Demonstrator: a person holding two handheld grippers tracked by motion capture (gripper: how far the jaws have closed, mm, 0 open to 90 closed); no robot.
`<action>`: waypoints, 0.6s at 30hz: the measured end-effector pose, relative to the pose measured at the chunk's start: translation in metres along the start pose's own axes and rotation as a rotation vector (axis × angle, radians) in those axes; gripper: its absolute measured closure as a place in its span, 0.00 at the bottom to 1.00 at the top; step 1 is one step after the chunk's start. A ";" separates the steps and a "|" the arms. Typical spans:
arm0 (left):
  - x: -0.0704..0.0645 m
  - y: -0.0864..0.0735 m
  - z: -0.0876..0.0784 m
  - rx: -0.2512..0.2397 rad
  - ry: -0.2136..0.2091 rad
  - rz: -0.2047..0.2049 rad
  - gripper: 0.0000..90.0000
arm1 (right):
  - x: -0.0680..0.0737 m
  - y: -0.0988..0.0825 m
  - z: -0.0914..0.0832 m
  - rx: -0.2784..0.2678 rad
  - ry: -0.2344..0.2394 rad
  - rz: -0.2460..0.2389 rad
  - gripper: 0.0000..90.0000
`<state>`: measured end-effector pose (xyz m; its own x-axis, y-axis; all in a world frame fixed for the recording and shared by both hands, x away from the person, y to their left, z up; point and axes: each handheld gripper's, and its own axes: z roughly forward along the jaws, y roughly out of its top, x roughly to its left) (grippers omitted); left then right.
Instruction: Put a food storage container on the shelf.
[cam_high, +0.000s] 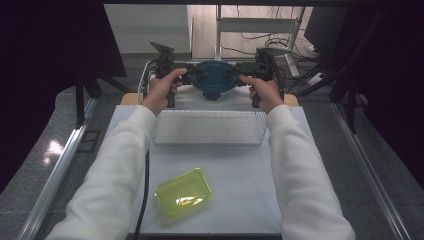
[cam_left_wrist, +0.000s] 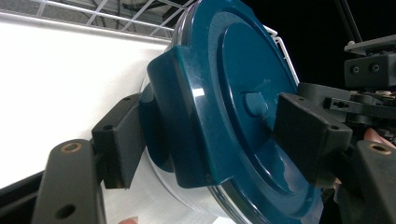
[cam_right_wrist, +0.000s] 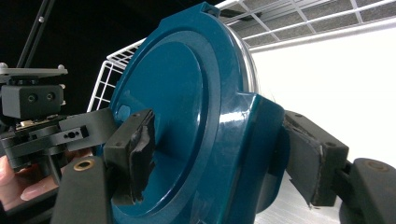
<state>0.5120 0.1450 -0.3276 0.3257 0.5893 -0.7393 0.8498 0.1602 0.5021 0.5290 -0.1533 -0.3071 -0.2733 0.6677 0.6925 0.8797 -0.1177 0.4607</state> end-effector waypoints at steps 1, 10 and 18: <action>0.000 0.000 0.000 -0.001 0.000 0.000 0.30 | 0.000 0.000 0.000 -0.001 0.000 0.000 0.33; -0.013 -0.007 -0.003 -0.070 0.068 0.114 0.16 | 0.007 -0.010 -0.002 -0.071 -0.011 -0.065 0.15; -0.033 -0.025 -0.029 -0.128 0.138 0.254 0.13 | 0.015 -0.027 -0.029 -0.160 -0.094 -0.179 0.09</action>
<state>0.4678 0.1449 -0.3032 0.4540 0.7237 -0.5198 0.6865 0.0878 0.7218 0.4900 -0.1610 -0.2930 -0.3756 0.7528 0.5406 0.7459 -0.1007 0.6584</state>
